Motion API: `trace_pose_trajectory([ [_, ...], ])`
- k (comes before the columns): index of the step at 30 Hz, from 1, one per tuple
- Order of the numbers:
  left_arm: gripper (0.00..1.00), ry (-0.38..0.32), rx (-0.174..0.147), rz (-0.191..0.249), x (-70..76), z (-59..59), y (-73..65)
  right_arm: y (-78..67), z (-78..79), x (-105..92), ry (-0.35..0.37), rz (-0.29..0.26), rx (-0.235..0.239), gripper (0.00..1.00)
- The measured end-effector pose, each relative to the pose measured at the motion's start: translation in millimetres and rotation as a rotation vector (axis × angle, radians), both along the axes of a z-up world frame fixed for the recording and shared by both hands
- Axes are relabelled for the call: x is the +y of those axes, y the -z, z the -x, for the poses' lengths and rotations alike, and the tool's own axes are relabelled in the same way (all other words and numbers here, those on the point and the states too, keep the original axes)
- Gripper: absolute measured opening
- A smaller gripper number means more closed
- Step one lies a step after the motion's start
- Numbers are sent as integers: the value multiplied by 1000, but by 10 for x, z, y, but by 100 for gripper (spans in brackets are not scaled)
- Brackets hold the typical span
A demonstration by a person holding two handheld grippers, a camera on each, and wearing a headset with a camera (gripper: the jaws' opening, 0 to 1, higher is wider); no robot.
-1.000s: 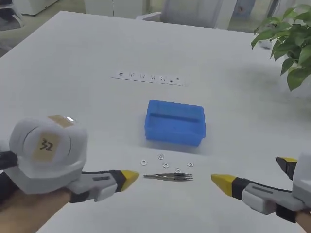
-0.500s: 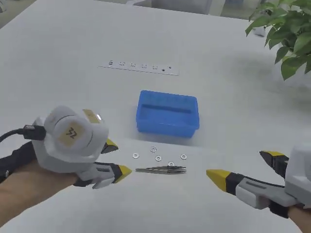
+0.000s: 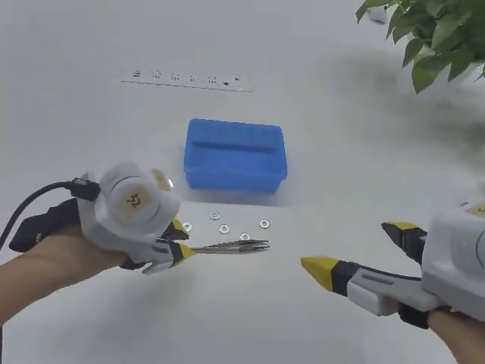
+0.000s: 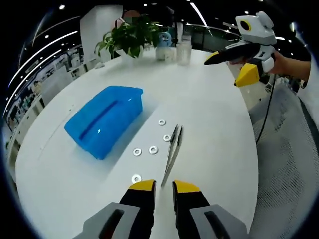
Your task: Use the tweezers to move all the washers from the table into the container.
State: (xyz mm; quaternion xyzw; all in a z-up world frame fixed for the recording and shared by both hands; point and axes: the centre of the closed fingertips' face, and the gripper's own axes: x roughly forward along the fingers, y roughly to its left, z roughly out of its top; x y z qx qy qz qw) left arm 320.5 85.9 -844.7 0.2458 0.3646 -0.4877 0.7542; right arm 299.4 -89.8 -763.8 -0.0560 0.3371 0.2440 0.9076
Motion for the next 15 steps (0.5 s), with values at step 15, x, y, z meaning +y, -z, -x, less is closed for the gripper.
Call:
trace_pose_trajectory([
  [15,3,81,3,-37,-68,-20,176,75,58,32,11,-25,17,78],
])
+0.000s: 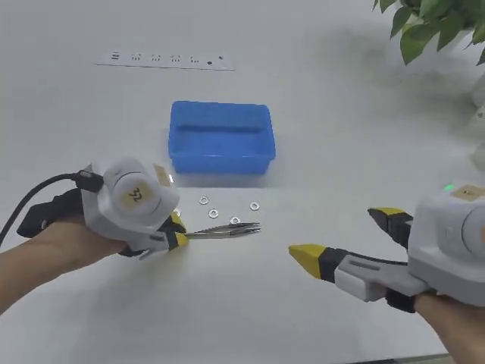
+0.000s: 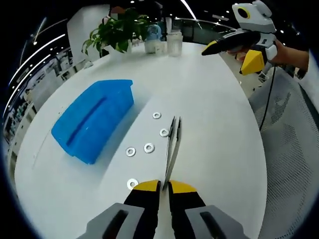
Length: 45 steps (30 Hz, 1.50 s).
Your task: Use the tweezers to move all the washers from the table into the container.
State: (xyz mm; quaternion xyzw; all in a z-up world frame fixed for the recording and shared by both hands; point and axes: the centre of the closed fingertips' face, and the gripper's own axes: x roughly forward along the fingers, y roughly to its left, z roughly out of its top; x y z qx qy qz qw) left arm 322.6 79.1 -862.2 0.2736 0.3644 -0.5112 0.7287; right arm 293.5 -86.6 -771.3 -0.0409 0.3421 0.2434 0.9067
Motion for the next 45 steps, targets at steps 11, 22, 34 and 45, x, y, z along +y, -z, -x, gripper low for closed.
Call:
trace_pose_trajectory([
  [11,0,59,-40,-16,-26,71,-80,27,48,33,-3,-15,9,77],
  [22,0,83,-98,23,-75,188,-438,-14,78,135,-32,-31,-1,73],
  [34,0,95,-166,74,-168,273,-882,41,218,499,-167,-76,33,54],
  [45,0,142,-163,100,-267,408,-1062,78,299,1100,-434,-88,46,29],
])
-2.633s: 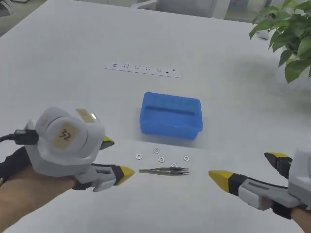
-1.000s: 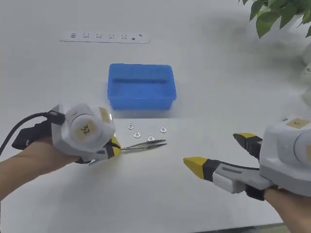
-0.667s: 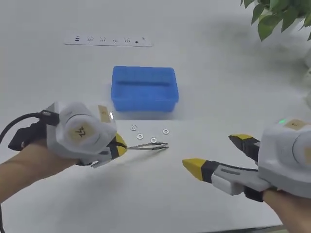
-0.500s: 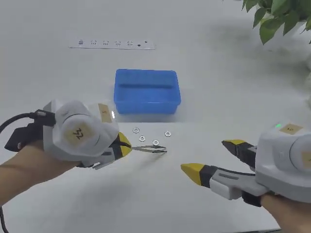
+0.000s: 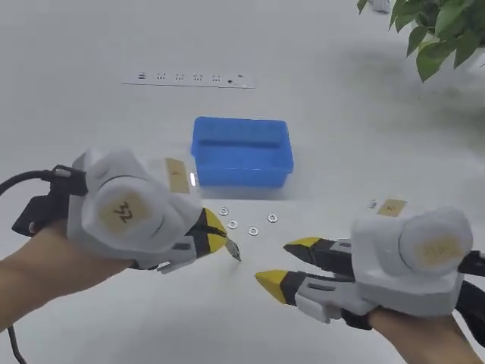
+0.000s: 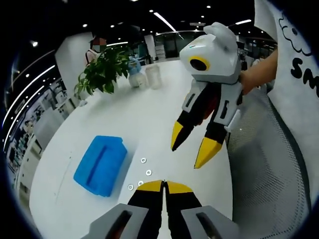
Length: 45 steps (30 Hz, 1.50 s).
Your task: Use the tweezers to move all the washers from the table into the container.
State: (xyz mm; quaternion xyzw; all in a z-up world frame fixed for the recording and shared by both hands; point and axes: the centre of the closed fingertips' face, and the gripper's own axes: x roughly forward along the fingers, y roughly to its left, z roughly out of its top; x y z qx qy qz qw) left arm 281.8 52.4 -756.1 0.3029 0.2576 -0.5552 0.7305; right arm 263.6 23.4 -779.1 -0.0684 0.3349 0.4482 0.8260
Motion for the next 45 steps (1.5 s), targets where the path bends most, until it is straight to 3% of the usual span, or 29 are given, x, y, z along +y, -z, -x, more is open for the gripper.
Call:
trace_pose_trajectory([
  [6,0,42,20,-21,-4,114,-25,60,-24,245,-168,57,-61,22],
  [12,0,86,31,-34,-31,209,-58,149,-15,369,-260,86,-82,16],
  [23,0,134,18,-46,-89,292,-34,255,37,434,-327,116,-104,6],
  [29,0,129,19,-37,-127,300,-27,283,61,419,-367,157,-147,4],
  [33,0,57,40,9,-158,290,-33,281,53,395,-353,147,-148,3],
  [36,0,-12,37,38,-112,268,-7,279,37,375,-339,145,-144,3],
  [37,3,-58,41,56,-91,246,-11,277,28,365,-335,143,-143,3],
  [39,10,-122,83,102,-55,257,-23,274,2,342,-317,135,-125,3],
  [41,19,-243,121,194,17,233,-88,242,-54,312,-284,110,-112,3],
  [45,34,-402,140,275,179,222,-136,128,-169,286,-233,55,-90,3],
])
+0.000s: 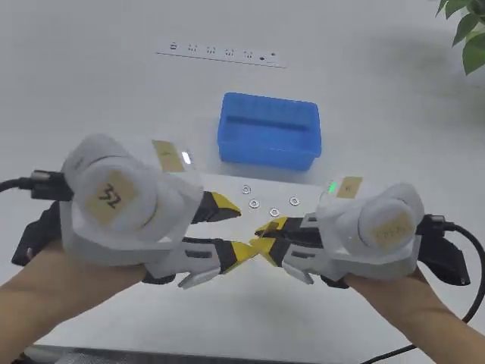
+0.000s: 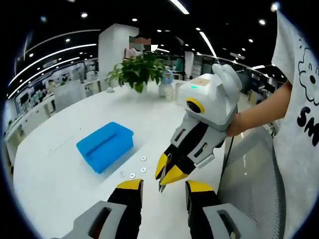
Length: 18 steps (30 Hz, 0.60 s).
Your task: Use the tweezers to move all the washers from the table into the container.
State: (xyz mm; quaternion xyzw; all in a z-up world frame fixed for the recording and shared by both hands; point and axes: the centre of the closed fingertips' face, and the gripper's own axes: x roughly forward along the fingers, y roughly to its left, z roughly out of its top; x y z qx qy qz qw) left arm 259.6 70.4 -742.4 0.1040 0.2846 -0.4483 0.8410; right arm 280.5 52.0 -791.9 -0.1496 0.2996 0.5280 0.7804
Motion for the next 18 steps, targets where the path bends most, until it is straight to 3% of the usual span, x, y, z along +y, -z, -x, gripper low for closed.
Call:
trace_pose_trajectory([
  [4,56,-147,22,6,194,18,6,-114,-109,-5,25,-29,-5,3],
  [9,74,-295,-9,-42,459,-11,36,-277,-276,23,48,-59,-25,3],
  [11,81,-316,1,-36,489,15,39,-307,-324,36,51,-63,-29,3],
  [13,84,-344,-10,-36,542,28,22,-327,-382,59,57,-62,-35,3],
  [18,92,-393,12,-63,643,103,75,-326,-479,134,58,-63,-33,3],
])
